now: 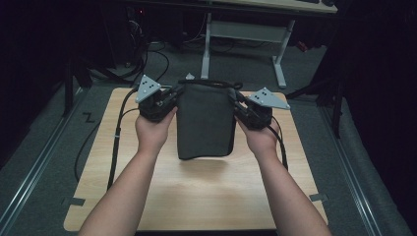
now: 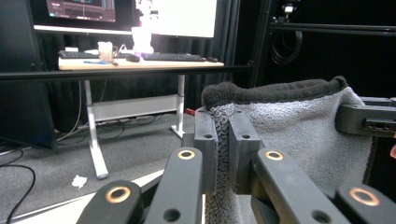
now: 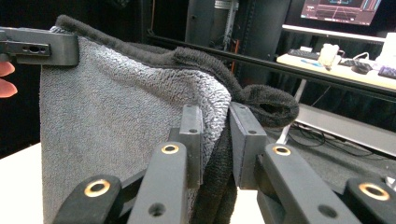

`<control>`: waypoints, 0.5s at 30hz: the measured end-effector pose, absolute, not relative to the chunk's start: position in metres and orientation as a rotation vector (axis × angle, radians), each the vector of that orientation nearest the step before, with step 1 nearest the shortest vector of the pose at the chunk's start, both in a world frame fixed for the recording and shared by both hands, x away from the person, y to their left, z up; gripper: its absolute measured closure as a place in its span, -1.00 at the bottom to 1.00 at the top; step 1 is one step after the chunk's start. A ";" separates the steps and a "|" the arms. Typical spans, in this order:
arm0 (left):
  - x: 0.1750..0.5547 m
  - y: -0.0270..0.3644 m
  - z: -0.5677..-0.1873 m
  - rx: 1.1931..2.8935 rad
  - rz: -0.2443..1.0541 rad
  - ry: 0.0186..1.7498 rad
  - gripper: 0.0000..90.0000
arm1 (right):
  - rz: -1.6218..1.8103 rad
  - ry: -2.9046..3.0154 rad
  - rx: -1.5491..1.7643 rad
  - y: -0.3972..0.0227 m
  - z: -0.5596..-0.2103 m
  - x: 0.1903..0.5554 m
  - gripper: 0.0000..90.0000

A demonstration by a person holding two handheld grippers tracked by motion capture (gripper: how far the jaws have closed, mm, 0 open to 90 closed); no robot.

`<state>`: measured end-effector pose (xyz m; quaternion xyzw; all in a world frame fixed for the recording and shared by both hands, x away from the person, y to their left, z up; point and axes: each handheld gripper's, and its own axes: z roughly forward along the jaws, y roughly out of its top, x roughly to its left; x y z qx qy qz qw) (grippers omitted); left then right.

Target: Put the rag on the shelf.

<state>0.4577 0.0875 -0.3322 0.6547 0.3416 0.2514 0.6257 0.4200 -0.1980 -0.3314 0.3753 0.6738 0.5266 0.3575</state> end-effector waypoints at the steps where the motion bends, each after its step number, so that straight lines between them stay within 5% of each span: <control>1: 0.462 0.087 -0.333 1.506 0.576 0.786 0.87 | 1.355 1.741 0.972 -0.199 -0.332 0.424 0.73; 15: 0.515 0.078 -0.346 1.595 0.582 0.816 0.87 | 1.299 1.811 0.999 -0.207 -0.336 0.481 0.72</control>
